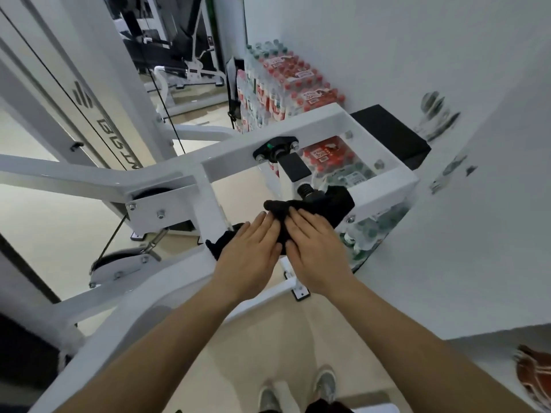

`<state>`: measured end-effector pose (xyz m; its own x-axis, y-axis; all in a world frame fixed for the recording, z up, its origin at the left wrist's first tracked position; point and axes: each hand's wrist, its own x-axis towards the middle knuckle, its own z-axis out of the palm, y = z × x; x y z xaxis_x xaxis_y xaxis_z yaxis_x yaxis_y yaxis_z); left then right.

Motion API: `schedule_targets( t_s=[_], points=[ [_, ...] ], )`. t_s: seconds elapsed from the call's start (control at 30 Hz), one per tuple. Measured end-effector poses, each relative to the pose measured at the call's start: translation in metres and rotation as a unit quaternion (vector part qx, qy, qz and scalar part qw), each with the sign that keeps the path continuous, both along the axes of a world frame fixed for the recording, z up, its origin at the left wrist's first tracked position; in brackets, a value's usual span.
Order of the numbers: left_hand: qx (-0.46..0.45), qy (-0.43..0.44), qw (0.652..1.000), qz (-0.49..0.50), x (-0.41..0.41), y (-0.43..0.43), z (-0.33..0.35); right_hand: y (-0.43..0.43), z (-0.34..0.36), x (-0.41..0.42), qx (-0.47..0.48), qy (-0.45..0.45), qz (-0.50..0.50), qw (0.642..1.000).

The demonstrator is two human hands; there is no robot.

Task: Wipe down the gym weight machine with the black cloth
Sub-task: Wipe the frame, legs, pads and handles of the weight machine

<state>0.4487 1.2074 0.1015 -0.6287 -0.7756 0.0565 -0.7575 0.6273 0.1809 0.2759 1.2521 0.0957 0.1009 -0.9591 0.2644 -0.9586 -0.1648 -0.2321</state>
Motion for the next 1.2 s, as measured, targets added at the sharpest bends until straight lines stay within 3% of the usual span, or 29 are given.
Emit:
schedule_targets(
  t_s=[0.2, 0.5, 0.63, 0.77, 0.97, 1.2],
  points=[
    [-0.043, -0.009, 0.998, -0.037, -0.069, -0.005, 0.004, -0.001, 0.004, -0.076, 0.033, 0.063, -0.019, 0.997],
    [-0.003, -0.008, 0.996, -0.093, -0.214, -0.048, 0.025, -0.032, 0.027, -0.205, 0.088, 0.042, -0.091, 0.991],
    [-0.005, -0.011, 0.994, -0.105, -0.232, -0.055, 0.025, -0.033, 0.025, -0.220, 0.089, 0.051, -0.100, 0.990],
    [-0.005, 0.004, 0.992, -0.128, -0.195, -0.045, 0.019, -0.017, 0.020, -0.184, 0.068, 0.035, -0.085, 0.993],
    [-0.018, 0.031, 0.994, -0.101, -0.074, -0.016, 0.007, 0.006, -0.001, -0.077, 0.035, -0.008, -0.008, 0.999],
    [0.003, 0.153, 0.987, 0.044, 0.047, 0.015, 0.032, -0.009, 0.006, 0.029, -0.097, -0.064, 0.083, 0.990]
  ],
)
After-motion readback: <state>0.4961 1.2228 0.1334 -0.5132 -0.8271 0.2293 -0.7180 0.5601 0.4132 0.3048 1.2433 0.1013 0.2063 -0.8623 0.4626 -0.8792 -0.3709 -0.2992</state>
